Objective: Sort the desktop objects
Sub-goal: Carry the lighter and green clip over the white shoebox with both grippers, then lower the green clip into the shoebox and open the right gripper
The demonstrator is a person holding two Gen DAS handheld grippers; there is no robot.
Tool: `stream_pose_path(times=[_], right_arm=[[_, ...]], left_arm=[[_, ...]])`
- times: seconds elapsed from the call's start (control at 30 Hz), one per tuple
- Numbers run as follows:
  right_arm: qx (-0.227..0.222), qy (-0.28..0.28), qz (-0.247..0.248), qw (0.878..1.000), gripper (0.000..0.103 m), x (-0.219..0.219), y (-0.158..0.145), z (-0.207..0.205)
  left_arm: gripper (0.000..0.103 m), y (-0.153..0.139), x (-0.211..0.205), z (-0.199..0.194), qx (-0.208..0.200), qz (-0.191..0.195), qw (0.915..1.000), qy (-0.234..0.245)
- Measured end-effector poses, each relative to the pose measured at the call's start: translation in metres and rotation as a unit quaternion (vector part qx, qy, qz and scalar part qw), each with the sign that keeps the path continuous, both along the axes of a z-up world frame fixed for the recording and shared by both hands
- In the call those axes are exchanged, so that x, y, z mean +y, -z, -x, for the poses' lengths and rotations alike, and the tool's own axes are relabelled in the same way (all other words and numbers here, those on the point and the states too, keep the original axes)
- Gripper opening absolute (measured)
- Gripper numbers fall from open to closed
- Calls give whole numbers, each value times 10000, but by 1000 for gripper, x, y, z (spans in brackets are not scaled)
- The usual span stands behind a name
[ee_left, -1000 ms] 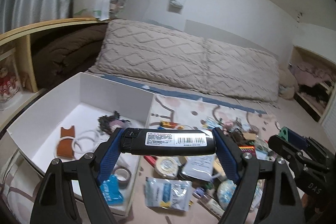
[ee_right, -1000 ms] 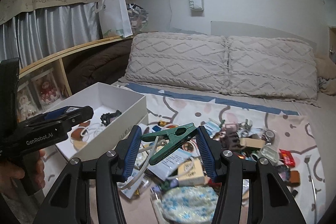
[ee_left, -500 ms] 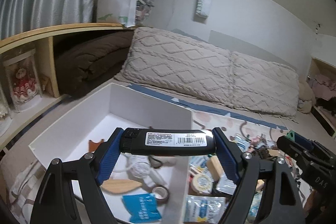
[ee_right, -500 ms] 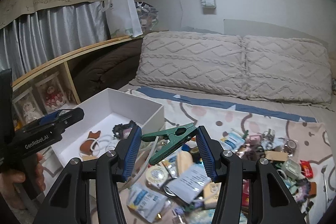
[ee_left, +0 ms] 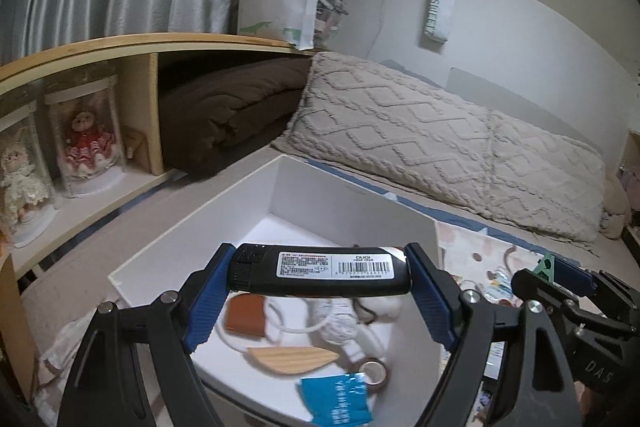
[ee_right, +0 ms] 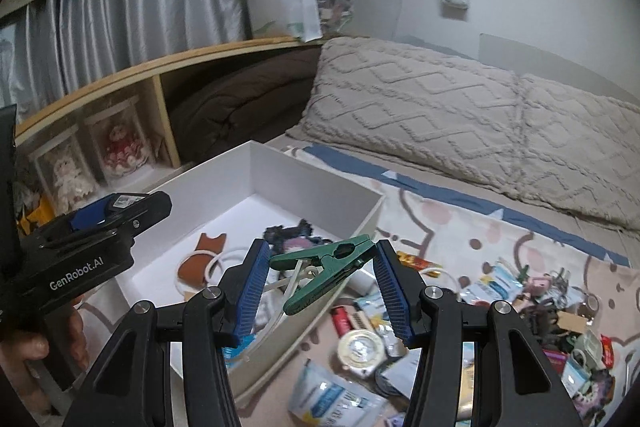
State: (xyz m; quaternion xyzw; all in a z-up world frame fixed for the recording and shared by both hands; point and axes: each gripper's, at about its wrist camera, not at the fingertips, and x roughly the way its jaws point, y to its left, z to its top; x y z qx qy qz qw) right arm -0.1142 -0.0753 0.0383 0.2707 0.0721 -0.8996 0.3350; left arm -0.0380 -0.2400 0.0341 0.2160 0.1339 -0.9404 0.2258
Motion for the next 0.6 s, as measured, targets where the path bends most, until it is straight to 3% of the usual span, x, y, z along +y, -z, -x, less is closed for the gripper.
stream_pose_path(times=[0.2,0.47,0.6], right_arm=[[-205,-199,-233,9993,54,-29,11,-1],[-1007,-440,-446,9929,54,-54,41,6],[-1173,-485,-521,9905,54,-62,54,3]], left_arm=[[83,5,-13,-5,-95,67,9998,-148],[83,12,-20,-6,-292,106,9993,-203],[83,16,-20,-6,-349,130,9991,-212]])
